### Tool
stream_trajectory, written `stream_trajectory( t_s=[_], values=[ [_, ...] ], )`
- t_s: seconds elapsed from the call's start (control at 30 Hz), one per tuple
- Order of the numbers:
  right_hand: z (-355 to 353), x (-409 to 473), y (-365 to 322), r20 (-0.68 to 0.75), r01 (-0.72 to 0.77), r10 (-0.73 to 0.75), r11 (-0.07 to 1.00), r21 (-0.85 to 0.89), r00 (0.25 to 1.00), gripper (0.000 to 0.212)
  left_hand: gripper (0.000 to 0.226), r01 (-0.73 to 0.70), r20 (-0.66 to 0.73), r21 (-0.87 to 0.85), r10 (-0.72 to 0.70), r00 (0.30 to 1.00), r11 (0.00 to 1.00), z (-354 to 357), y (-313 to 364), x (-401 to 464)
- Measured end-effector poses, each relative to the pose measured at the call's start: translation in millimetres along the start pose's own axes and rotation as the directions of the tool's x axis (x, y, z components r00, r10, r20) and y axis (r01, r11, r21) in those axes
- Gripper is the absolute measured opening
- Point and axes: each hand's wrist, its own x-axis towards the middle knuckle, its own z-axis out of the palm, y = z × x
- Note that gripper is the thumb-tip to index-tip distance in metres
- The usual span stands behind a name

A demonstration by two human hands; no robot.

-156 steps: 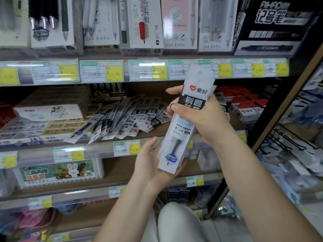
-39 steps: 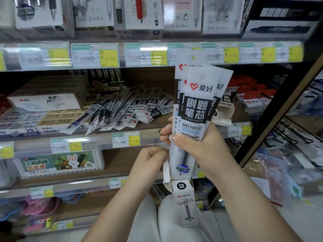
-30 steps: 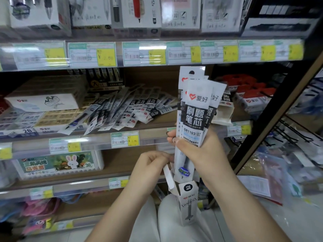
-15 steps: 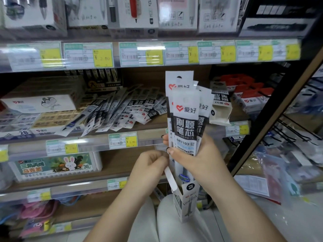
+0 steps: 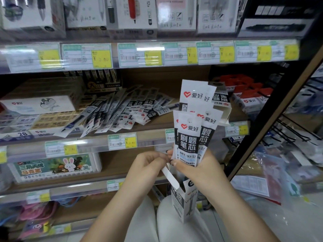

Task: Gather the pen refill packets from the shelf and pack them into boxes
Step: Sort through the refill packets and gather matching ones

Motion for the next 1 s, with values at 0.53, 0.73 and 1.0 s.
stream_trajectory(
  t_s=[0.53,0.73,1.0],
  values=[
    [-8,1,-8,-0.027,-0.045,0.043,0.996,-0.074,0.999,0.033,0.03,-0.061,0.052,0.038,0.059,0.997,0.997,2,1,4],
    [-10,0,-6,0.014,-0.022,0.023,0.997,-0.076,1.0,0.041,0.029,-0.1,0.112,0.1,0.089,0.99,0.99,-1,-2,6],
    [-10,1,1,0.064,-0.015,0.013,0.999,0.038,0.998,0.049,0.057,-0.389,0.303,0.162,0.33,0.894,0.907,-2,-2,1]
  ],
)
